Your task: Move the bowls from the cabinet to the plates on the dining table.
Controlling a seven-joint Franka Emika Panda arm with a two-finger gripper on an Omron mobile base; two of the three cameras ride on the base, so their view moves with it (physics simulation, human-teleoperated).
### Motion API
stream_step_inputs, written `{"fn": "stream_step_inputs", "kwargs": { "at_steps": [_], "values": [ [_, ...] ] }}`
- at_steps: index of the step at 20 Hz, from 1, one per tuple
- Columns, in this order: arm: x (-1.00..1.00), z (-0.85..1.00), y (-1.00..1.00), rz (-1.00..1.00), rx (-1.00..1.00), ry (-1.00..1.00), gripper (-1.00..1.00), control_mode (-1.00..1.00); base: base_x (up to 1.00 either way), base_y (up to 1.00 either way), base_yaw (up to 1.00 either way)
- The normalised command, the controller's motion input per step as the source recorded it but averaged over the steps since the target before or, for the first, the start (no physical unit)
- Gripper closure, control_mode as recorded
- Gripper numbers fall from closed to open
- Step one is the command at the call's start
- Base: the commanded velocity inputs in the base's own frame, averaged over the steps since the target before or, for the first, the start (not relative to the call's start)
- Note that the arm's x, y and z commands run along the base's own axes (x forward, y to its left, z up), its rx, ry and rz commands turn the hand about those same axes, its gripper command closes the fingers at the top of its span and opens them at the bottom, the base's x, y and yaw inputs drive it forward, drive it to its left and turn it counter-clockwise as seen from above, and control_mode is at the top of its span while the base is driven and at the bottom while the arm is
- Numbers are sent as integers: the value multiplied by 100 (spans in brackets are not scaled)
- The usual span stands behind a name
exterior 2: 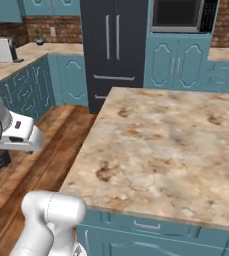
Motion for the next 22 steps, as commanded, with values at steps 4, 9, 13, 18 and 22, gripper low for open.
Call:
{"fn": "stream_step_inputs", "kwargs": {
  "at_steps": [4, 9, 13, 18, 22],
  "values": [
    [0, 0, 0, 0, 0, 0, -100, 100, 75, 100, -3],
    [0, 0, 0, 0, 0, 0, -100, 100, 100, 100, -2],
    [0, 0, 0, 0, 0, 0, -100, 100, 96, 100, -1],
    [0, 0, 0, 0, 0, 0, -100, 100, 100, 100, -1],
    [0, 0, 0, 0, 0, 0, -100, 100, 100, 89, -1]
  ]
}}
